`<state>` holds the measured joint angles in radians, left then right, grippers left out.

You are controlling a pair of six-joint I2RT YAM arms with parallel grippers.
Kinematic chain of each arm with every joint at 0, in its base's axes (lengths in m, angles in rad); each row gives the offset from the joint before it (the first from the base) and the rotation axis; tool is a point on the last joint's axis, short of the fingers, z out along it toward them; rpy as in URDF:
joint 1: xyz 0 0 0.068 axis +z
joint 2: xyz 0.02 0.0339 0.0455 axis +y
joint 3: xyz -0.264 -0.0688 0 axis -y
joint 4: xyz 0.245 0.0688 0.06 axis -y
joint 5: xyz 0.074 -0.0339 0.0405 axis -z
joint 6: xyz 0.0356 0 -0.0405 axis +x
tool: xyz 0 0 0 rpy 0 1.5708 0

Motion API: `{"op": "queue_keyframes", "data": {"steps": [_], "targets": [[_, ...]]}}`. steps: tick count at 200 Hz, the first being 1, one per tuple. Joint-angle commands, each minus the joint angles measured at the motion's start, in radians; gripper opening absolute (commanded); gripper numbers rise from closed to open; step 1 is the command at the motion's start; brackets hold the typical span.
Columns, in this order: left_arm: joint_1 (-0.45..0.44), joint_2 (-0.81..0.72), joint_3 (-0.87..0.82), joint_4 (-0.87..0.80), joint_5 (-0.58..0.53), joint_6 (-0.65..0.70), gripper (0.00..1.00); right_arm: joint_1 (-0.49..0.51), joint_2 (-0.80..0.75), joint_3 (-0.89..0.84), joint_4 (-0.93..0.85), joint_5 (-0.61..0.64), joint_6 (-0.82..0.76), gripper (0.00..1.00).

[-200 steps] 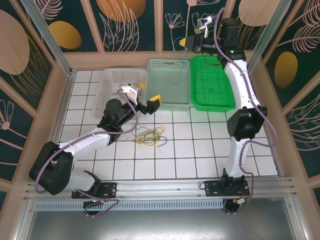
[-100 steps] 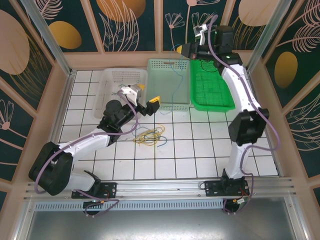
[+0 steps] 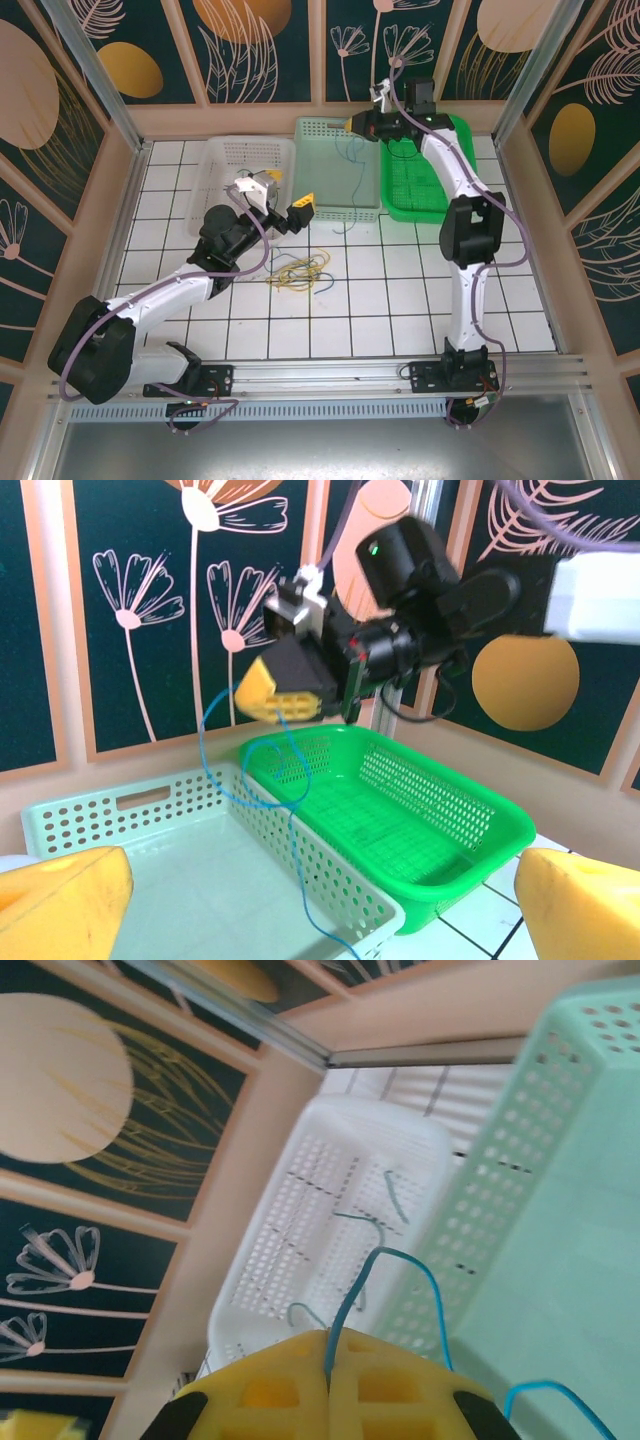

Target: Untangle the cables

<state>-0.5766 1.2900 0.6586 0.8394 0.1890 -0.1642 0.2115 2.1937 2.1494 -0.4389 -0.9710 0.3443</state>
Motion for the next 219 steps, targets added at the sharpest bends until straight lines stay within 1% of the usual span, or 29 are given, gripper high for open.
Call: {"op": "queue_keyframes", "data": {"steps": [1, 41, 53, 75, 101, 124, 154, 174, 187, 198, 207, 219], "targets": [[0.004, -0.002, -0.004, 0.024, -0.002, 0.006, 0.98, 0.022, -0.176, 0.010, -0.017, -0.056, -0.033, 0.00], [0.004, 0.016, 0.005, 0.028, 0.012, -0.001, 0.98, 0.023, -0.312, -0.075, 0.011, -0.066, -0.014, 0.00], [0.003, 0.014, 0.004, 0.030, 0.013, -0.003, 0.98, 0.023, -0.334, -0.069, 0.018, -0.075, 0.006, 0.00], [0.004, 0.008, 0.002, 0.027, 0.012, -0.005, 0.98, 0.024, -0.370, -0.045, 0.064, -0.131, 0.056, 0.00], [0.003, 0.006, 0.001, 0.025, 0.006, -0.001, 0.98, 0.026, -0.412, -0.029, 0.120, -0.139, 0.084, 0.00], [0.003, 0.023, 0.010, 0.029, 0.013, -0.006, 0.98, 0.013, -0.387, 0.020, 0.134, -0.122, 0.099, 0.00], [0.004, 0.031, 0.019, 0.023, 0.022, -0.011, 0.98, 0.006, -0.304, 0.096, 0.124, -0.175, 0.141, 0.00], [0.003, 0.019, 0.011, 0.018, 0.016, -0.005, 0.98, 0.031, -0.284, 0.097, 0.063, -0.227, 0.085, 0.00], [0.003, 0.010, 0.004, 0.014, 0.009, 0.001, 0.98, 0.049, -0.289, 0.076, -0.012, -0.226, 0.013, 0.00], [0.003, 0.006, 0.000, 0.010, 0.004, 0.005, 0.98, 0.057, -0.308, 0.014, -0.039, -0.225, -0.024, 0.00], [0.004, 0.005, -0.002, 0.010, 0.000, 0.008, 0.98, 0.059, -0.333, -0.046, -0.029, -0.225, -0.037, 0.00], [0.003, 0.005, -0.003, 0.013, 0.000, 0.009, 0.98, 0.058, -0.371, -0.129, 0.026, -0.191, -0.028, 0.00]]}}
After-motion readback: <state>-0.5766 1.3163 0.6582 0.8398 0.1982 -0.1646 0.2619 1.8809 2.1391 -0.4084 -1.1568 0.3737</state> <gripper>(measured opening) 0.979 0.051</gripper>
